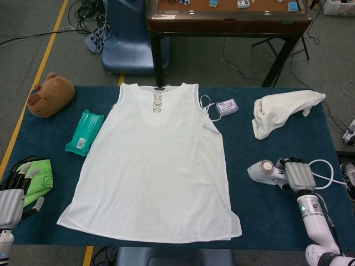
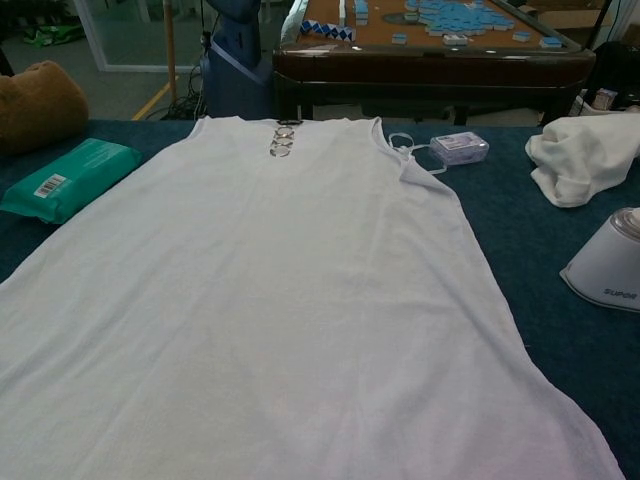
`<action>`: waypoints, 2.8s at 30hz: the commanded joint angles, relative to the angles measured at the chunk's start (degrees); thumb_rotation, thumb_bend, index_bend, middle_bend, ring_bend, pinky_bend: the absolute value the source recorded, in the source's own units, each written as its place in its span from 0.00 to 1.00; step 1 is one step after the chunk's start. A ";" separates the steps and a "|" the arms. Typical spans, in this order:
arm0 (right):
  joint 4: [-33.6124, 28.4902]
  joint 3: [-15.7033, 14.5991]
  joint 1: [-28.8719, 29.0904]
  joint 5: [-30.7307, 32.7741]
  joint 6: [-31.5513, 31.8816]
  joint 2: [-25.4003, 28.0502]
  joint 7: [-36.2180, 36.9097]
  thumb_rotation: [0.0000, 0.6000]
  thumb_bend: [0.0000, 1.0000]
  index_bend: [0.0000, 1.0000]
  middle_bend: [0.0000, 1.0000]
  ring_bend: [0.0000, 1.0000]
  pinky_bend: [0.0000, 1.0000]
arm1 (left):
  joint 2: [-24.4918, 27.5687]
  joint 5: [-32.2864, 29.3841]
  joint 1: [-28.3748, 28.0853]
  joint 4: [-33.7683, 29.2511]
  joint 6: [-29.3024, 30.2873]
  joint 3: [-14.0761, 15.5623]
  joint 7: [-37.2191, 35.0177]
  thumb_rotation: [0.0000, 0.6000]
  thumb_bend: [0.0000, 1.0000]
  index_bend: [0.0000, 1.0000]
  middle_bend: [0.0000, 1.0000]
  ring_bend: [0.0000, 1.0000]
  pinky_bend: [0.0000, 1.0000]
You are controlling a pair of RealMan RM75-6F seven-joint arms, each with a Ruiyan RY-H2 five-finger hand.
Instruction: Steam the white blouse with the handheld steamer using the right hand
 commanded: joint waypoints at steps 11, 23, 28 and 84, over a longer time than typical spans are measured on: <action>-0.45 -1.01 0.55 2.40 -0.46 0.29 -1.95 1.00 0.26 0.48 0.48 0.35 0.27 | -0.38 -0.21 0.12 0.76 -0.39 0.16 -0.48 1.00 0.28 0.14 0.04 0.10 0.06; -0.68 -1.92 0.13 4.31 -0.63 0.41 -1.42 1.00 0.35 0.53 0.51 0.40 0.35 | -0.71 -0.30 0.07 1.03 -0.76 0.22 -0.54 1.00 0.28 0.14 0.04 0.10 0.06; 0.21 -1.95 -0.19 4.50 -0.13 -0.10 -0.53 1.00 0.47 0.56 0.55 0.44 0.40 | -0.79 -0.37 0.05 1.10 -0.86 0.19 -0.53 1.00 0.28 0.14 0.04 0.10 0.06; 14.28 -1.72 3.31 -24.70 8.53 -8.80 43.55 1.00 0.68 0.90 0.92 0.87 0.80 | 2.24 0.88 -0.23 -3.75 -0.21 0.03 3.32 1.00 0.28 0.14 0.05 0.10 0.06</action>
